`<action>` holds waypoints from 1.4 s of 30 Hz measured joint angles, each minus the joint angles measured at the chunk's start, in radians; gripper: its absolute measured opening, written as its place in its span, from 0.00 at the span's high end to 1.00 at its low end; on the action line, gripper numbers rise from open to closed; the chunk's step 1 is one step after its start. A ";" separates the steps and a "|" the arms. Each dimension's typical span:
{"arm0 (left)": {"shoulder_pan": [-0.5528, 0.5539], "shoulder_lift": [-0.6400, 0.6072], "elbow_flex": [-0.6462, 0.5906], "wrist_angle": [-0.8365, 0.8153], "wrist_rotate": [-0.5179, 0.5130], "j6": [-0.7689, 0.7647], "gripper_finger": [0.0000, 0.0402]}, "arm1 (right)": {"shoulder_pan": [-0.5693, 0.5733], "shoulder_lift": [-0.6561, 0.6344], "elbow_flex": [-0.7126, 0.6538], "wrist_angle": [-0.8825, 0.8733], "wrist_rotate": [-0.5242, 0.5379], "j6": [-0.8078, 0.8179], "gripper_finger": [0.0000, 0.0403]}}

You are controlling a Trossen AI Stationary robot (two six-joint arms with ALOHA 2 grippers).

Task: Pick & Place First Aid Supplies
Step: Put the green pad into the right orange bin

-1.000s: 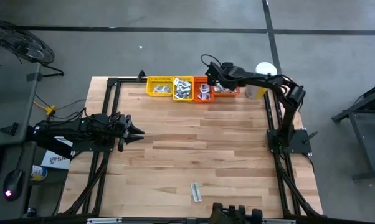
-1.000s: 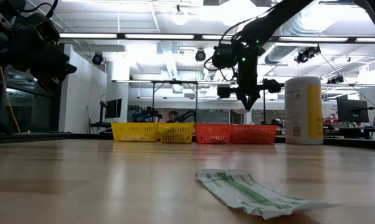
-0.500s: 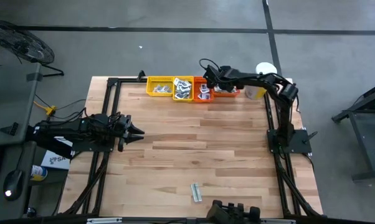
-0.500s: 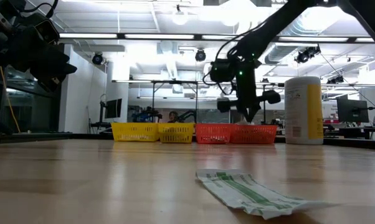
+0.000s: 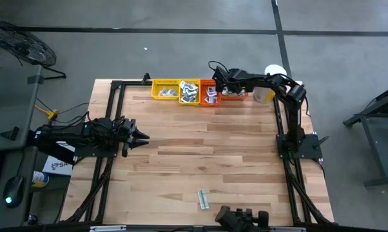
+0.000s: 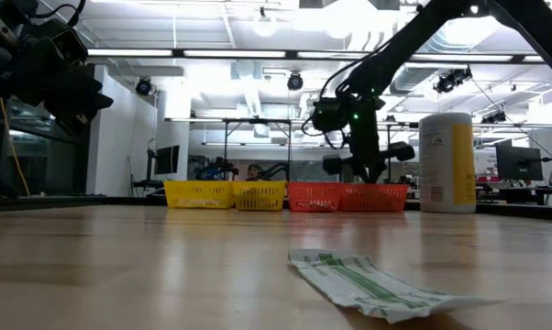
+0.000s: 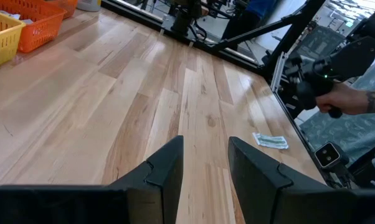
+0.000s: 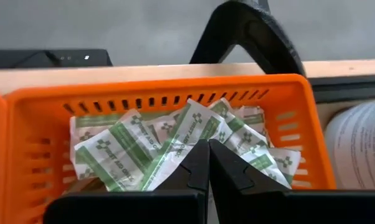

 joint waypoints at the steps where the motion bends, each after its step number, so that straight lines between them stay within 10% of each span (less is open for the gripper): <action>1: 0.000 0.000 0.000 0.000 0.000 0.000 0.68 | 0.000 0.000 0.000 0.003 -0.005 -0.020 1.00; 21: 0.000 0.000 0.000 0.000 0.000 0.000 0.68 | -0.002 -0.068 0.001 0.009 -0.015 -0.175 0.99; 34: 0.000 0.000 0.000 0.000 0.000 0.000 0.68 | -0.002 -0.080 0.001 0.005 -0.081 -0.191 0.59; 42: 0.000 0.000 0.000 0.000 0.000 0.000 0.68 | -0.002 -0.173 0.001 0.010 -0.085 -0.284 0.52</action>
